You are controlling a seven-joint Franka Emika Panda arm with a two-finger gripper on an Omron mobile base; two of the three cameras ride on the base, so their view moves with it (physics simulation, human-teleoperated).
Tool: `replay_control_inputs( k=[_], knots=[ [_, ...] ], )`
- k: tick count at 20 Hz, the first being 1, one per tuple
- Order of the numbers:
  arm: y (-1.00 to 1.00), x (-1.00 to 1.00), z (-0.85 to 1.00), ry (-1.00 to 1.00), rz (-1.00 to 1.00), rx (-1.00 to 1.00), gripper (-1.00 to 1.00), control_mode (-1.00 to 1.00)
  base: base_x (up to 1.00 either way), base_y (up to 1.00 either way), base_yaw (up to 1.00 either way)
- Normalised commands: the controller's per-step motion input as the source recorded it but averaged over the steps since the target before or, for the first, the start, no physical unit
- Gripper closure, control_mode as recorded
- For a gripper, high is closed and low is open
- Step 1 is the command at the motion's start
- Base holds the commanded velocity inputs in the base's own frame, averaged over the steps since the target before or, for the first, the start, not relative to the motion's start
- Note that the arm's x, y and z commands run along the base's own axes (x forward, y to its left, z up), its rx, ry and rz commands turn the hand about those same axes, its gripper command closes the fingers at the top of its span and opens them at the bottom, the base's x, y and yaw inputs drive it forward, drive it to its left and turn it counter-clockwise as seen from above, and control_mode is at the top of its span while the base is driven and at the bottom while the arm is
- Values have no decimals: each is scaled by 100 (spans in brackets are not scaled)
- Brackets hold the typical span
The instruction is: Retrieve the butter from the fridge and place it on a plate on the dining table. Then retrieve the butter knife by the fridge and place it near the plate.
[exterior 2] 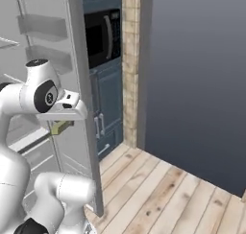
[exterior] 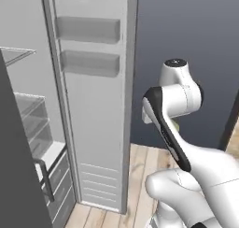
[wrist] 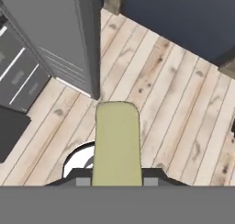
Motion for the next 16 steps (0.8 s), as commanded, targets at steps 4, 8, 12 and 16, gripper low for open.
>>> replay_control_inputs(
  k=[4,8,12,16],
  knots=[
    [0,0,0,0,0,0,100,100,-51,-5,-77],
    [0,0,0,0,0,0,100,100,-35,-5,-80],
    [0,0,0,0,0,0,100,100,-37,-13,-78],
    [0,0,0,0,0,0,100,100,-33,-34,-74]
  ],
)
